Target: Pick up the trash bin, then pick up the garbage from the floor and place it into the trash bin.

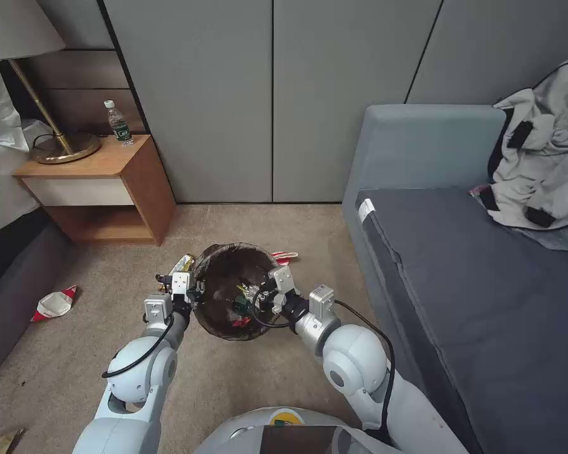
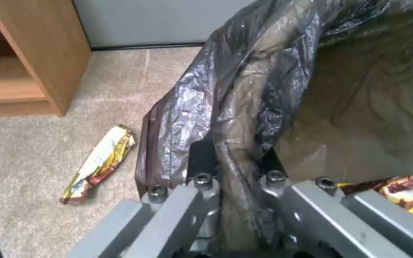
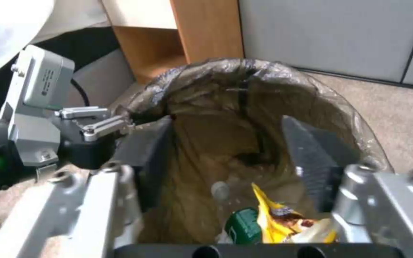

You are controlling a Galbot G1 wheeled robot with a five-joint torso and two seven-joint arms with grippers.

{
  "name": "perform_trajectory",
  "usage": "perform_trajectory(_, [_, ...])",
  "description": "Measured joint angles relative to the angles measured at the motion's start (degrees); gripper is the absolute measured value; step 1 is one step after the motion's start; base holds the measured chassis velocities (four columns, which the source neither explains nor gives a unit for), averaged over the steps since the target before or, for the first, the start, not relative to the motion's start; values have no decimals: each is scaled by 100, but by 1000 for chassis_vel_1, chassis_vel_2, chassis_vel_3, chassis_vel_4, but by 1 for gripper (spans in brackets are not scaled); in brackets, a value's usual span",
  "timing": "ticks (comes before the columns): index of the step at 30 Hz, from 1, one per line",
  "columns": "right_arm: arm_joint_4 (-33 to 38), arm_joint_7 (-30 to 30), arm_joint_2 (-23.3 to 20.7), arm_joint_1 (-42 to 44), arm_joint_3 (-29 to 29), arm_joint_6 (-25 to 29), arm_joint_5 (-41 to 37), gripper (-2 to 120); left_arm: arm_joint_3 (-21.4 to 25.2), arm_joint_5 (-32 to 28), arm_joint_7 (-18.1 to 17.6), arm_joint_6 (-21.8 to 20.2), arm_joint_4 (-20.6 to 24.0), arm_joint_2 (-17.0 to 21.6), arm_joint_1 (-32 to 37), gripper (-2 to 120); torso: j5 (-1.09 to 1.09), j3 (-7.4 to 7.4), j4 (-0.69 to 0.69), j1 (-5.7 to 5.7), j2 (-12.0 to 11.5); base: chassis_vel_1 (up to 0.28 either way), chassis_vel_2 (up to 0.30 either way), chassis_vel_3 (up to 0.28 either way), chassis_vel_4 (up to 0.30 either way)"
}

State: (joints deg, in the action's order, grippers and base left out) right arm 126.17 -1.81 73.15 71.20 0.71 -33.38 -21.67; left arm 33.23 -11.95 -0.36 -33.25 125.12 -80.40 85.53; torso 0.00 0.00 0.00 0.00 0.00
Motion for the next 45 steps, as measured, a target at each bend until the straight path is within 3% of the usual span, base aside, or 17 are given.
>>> perform_trajectory(8, [245, 1, 9, 10, -233, 105, -41, 92, 5, -2, 2, -2, 5, -4, -3, 3, 0, 0, 0, 0, 0, 0, 0, 0, 0])
perform_trajectory(11, [370, 48, 10, 39, -436, 256, -88, 99, 20, -7, 1, -2, 5, -4, -4, 3, 0, 0, 0, 0, 0, 0, 0, 0, 0])
perform_trajectory(24, [831, -22, 48, 472, -1511, 1176, -43, 100, 81, -23, 2, -2, 49, -19, 9, 3, 1, 0, -1, 0, 0, 0, 0, 0, 0])
perform_trajectory(28, [673, -69, 203, 795, -2093, 1835, 804, 100, 191, -37, -2, -3, 109, -42, 39, 3, 1, 0, 2, 0, 0, 0, 0, 0, 0])
perform_trajectory(33, [515, -58, 397, 1325, -2635, 2421, 1248, 100, 295, -58, -4, -3, 136, -67, 55, 3, 1, 0, 0, 0, 0, 0, 0, 0, 0])
perform_trajectory(45, [368, 41, 655, 2682, -3112, 3426, 1474, 100, 360, 39, -2, -44, 161, -110, 98, 3, 0, 0, -1, 0, 0, 0, 0, 0, 0])
